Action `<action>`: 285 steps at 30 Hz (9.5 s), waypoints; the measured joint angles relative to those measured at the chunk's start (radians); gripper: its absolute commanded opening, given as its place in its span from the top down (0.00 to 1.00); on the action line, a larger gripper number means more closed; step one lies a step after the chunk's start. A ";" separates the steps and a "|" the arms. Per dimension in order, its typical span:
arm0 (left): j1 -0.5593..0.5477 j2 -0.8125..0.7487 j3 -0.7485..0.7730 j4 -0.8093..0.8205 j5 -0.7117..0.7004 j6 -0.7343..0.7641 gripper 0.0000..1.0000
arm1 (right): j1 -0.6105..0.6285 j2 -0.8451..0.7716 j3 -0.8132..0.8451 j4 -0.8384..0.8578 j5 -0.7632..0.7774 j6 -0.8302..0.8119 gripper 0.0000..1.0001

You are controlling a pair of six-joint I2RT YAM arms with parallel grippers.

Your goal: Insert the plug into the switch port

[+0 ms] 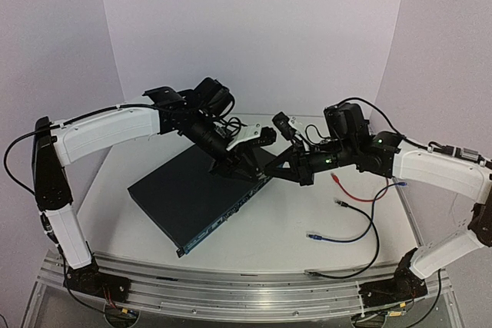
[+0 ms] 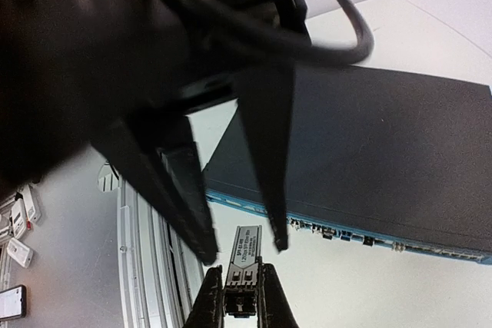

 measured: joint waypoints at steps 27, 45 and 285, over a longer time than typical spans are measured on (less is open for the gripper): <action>0.013 -0.213 -0.452 0.682 0.203 -0.460 0.20 | 0.000 -0.178 -0.198 0.205 -0.035 -0.036 1.00; 0.013 -0.138 -0.445 0.855 0.381 -0.593 0.58 | 0.000 -0.245 -0.222 0.244 -0.038 -0.036 1.00; 0.610 0.638 0.262 0.295 -0.055 -0.590 0.18 | -0.078 0.533 -0.072 0.348 0.491 -0.222 1.00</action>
